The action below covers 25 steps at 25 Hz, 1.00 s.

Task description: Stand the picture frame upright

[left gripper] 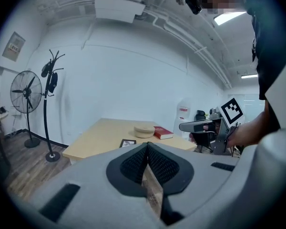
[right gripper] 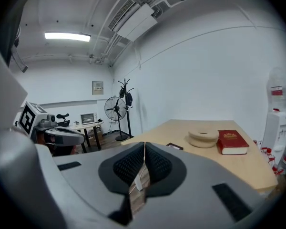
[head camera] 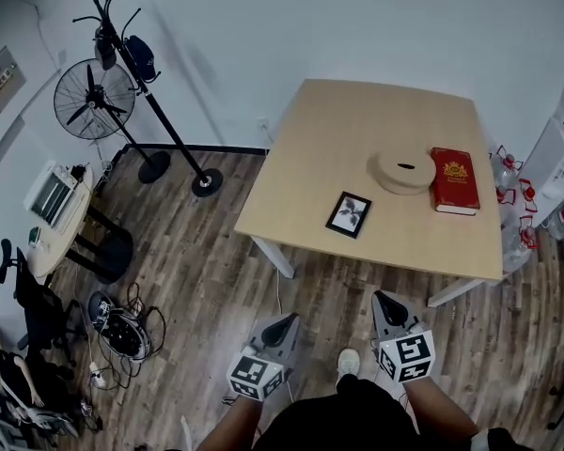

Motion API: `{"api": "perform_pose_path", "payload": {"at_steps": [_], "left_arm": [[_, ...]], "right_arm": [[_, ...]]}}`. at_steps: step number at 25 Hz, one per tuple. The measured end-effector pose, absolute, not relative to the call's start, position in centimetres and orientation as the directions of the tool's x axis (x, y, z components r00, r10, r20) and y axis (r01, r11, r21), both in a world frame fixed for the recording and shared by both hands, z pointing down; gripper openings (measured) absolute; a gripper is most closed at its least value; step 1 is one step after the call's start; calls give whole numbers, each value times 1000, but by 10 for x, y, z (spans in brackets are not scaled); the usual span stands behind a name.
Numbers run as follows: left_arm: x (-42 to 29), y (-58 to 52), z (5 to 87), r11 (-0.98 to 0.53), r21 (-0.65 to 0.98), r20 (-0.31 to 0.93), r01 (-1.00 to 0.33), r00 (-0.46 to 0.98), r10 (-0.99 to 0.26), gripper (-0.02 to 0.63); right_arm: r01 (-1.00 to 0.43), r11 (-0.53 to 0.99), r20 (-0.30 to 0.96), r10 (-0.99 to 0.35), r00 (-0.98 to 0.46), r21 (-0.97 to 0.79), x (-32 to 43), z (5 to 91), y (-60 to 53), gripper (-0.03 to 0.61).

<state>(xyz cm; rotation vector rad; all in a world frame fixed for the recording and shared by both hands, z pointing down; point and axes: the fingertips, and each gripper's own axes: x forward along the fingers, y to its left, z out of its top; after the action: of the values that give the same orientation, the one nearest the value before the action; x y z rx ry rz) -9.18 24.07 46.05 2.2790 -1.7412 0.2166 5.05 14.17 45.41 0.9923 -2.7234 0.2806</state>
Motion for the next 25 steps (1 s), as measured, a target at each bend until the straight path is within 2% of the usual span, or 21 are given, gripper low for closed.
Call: {"api": "perform_pose_path", "payload": {"at_steps": [15, 25], "left_arm": [[-103, 129, 474, -262, 100, 318, -960, 281, -905, 0], [-140, 58, 487, -289, 128, 331, -949, 315, -889, 0]], "right_arm": [[-652, 747, 289, -600, -746, -130, 43, 468, 35, 11], [-678, 724, 308, -621, -721, -129, 7, 476, -16, 11]]}}
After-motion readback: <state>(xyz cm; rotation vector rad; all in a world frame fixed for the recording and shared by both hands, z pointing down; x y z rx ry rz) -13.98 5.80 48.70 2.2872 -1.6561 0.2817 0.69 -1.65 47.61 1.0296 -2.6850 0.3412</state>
